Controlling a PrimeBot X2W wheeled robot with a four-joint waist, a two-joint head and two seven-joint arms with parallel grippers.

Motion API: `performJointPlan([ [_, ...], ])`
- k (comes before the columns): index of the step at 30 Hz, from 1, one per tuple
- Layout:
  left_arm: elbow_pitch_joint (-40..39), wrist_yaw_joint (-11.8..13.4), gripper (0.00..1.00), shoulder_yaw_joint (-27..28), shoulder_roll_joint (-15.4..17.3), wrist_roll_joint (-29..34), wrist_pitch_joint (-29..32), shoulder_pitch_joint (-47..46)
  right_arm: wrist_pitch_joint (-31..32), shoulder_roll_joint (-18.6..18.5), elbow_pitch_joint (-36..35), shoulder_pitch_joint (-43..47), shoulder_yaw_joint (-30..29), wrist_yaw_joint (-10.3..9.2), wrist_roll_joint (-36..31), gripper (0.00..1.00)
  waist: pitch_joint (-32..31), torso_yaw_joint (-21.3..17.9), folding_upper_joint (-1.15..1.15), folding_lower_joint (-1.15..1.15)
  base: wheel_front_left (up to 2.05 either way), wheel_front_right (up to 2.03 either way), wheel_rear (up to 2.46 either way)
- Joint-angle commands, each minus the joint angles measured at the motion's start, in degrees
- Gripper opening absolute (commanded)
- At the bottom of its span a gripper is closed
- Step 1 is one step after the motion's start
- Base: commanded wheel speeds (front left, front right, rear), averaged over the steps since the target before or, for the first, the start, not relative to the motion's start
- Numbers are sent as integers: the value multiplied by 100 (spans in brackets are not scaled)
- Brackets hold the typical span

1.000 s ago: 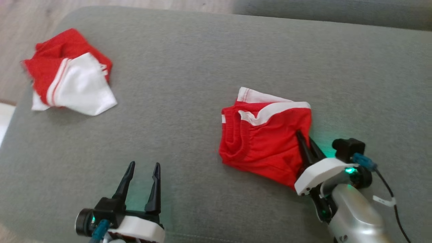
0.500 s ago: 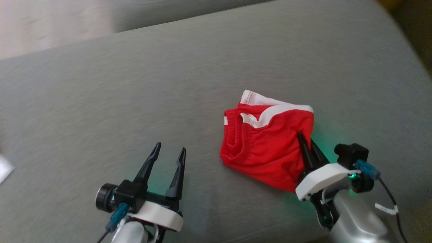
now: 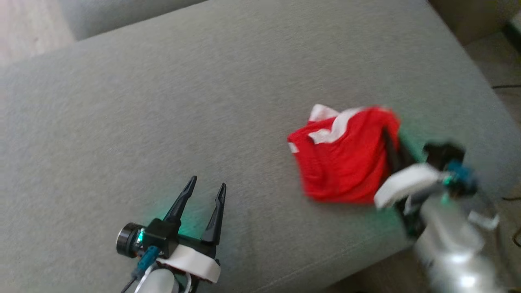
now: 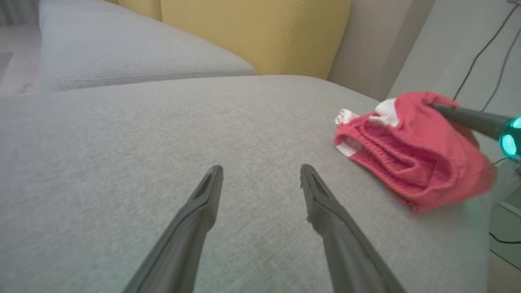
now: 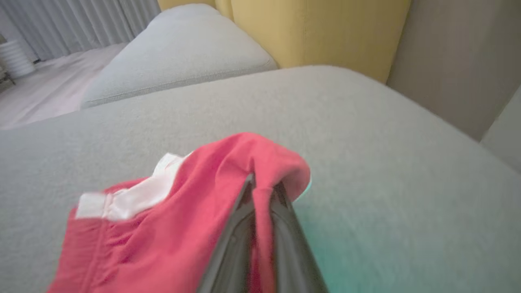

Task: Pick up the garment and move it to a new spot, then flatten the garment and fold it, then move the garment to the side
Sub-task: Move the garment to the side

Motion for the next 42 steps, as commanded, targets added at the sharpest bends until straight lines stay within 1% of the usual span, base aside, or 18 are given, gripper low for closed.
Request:
performJointPlan([
  [1, -119, -19, 100, 165, 11, 56, -29, -159, -37, -175, -67, -469, 34, -4, -184, 0, 148, 228, 0, 0, 0, 0, 0],
  [4, -93, -24, 100, 223, 12, 137, -29, -194, -23, -603, 378, -1046, -123, -4, -652, 0, 298, 487, 0, 0, 0, 0, 0],
  [8, -101, -30, 100, 281, 21, 222, -29, -267, 188, -1244, 1021, -1757, -423, -4, -1192, 0, 499, 831, 0, 0, 0, 0, 0],
  [12, -153, -34, 100, 299, 28, 251, -29, -341, 408, -1793, 1485, -2232, -947, -4, -1652, 0, 703, 1123, 0, 0, 0, 0, 0],
  [16, -219, -35, 100, 286, 40, 244, -29, -428, 487, -2188, 1672, -2514, -1556, -4, -2100, 0, 896, 1318, 0, 0, 0, 0, 0],
  [19, -240, -35, 100, 289, 54, 237, -29, -474, 473, -2300, 1665, -2622, -2042, -4, -2431, 0, 975, 1387, 0, 0, 0, 0, 0],
  [20, -242, -35, 100, 294, 56, 234, -29, -482, 435, -2303, 1633, -2647, -2228, -4, -2523, 17, 988, 1401, 0, 0, 0, 0, 0],
  [21, -242, -35, 100, 299, 57, 230, -29, -488, 398, -2284, 1602, -2659, -2363, -4, -2638, 96, 998, 1413, 0, 0, 0, 0, 0],
  [22, -243, -35, 100, 303, 58, 226, -29, -492, 365, -2247, 1580, -2670, -2490, -4, -2733, 100, 1005, 1420, 0, 0, 0, 0, 0],
  [26, -230, -36, 100, 340, 54, 196, -29, -513, 138, -2006, 1416, -2733, -2866, -4, -3008, 100, 959, 1416, 0, 0, 0, 0, 0],
  [28, -237, -36, 100, 383, 49, 177, -29, -510, 28, -1792, 1253, -2778, -2958, -4, -3071, 100, 891, 1417, 0, 0, 0, 0, 0],
  [30, -260, -36, 100, 496, 43, 164, -29, -493, -24, -1503, 1055, -2797, -2850, -4, -3065, 100, 803, 1421, 0, 0, 0, 0, 0],
  [33, -271, -33, 100, 690, 33, 169, -29, -474, -33, -970, 369, -2658, -2539, -4, -2776, 100, 656, 1461, 0, 0, 0, 0, 0],
  [34, -271, -33, 100, 690, 33, 169, -29, -474, -33, -970, 369, -2658, -2539, -4, -2776, 100, 656, 1461, 0, 0, 0, 0, 0],
  [35, -286, -1, 100, 831, 27, 178, -29, -452, -34, -652, -83, -2384, -2335, -4, -2461, 100, 529, 1517, 0, 0, 0, 0, 0],
  [36, -286, -1, 100, 831, 27, 178, -29, -452, -34, -652, -83, -2384, -2335, -4, -2461, 100, 529, 1517, 0, 0, 0, 0, 0],
  [39, -307, 86, 100, 1073, 20, 157, -29, -390, -35, -338, -593, -1855, -1953, -4, -2052, 100, 318, 1638, 0, 0, 0, 0, 0],
  [42, -310, 167, 100, 1314, 16, 124, -29, -308, -36, -136, -884, -1241, -1688, -4, -1682, 100, 106, 1793, 0, 0, 0, 0, 0],
])
